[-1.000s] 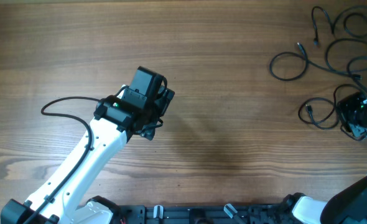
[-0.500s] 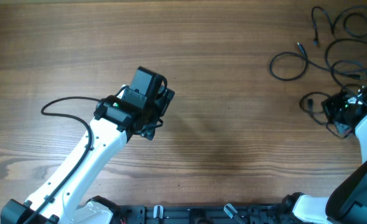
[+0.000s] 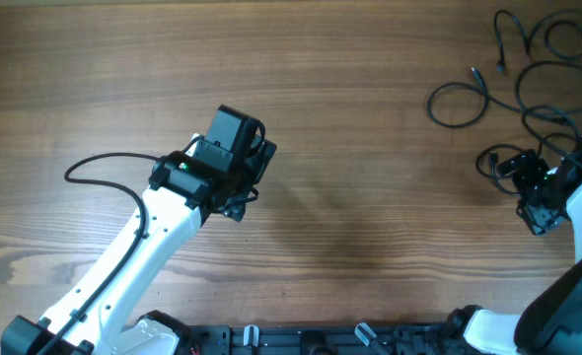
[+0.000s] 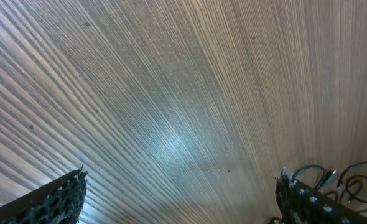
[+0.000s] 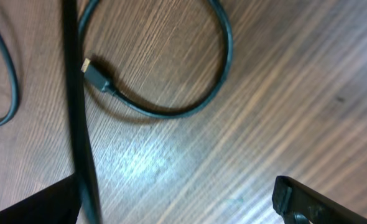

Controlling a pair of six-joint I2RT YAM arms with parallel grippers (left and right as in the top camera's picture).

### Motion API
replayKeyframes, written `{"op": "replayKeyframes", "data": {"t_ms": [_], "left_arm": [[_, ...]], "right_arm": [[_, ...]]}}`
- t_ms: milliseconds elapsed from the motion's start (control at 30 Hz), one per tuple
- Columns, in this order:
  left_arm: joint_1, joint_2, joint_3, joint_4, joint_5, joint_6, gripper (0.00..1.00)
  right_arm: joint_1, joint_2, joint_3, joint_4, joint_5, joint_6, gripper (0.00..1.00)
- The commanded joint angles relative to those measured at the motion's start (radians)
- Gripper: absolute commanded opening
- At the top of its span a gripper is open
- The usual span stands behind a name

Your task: Untangle cables

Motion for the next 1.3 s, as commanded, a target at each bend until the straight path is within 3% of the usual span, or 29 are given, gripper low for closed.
{"op": "replayKeyframes", "data": {"t_ms": [0, 67, 200, 300, 500, 867, 1033, 1200, 1267], "left_arm": [[0.006, 0.007, 0.01, -0.004, -0.023, 0.013, 1.0], [0.006, 0.007, 0.01, -0.005, -0.023, 0.013, 1.0], [0.006, 0.007, 0.01, -0.004, -0.024, 0.012, 1.0], [0.006, 0.007, 0.01, -0.005, -0.023, 0.012, 1.0], [0.006, 0.007, 0.01, -0.005, -0.023, 0.012, 1.0], [0.006, 0.007, 0.01, -0.005, -0.023, 0.012, 1.0], [0.006, 0.007, 0.01, -0.005, -0.023, 0.012, 1.0], [0.006, 0.007, 0.01, -0.005, -0.023, 0.012, 1.0], [0.006, 0.007, 0.01, -0.005, -0.023, 0.012, 1.0]], "right_arm": [[0.004, -0.15, 0.034, -0.029, 0.041, -0.017, 1.0], [0.005, -0.265, 0.034, -0.048, 0.032, -0.042, 1.0], [0.015, -0.473, 0.033, -0.05, -0.202, -0.257, 1.0], [0.089, -0.561, 0.033, -0.077, -0.316, -0.26, 1.0], [0.356, -0.672, 0.033, -0.146, -0.257, -0.303, 1.0], [0.389, -0.734, 0.032, -0.33, -0.26, -0.375, 1.0], [0.388, -0.731, 0.027, -0.388, -0.259, -0.099, 1.0], [0.388, -0.731, 0.027, -0.455, -0.26, -0.038, 1.0], [0.388, -0.731, 0.027, -0.482, -0.259, 0.08, 1.0]]}}
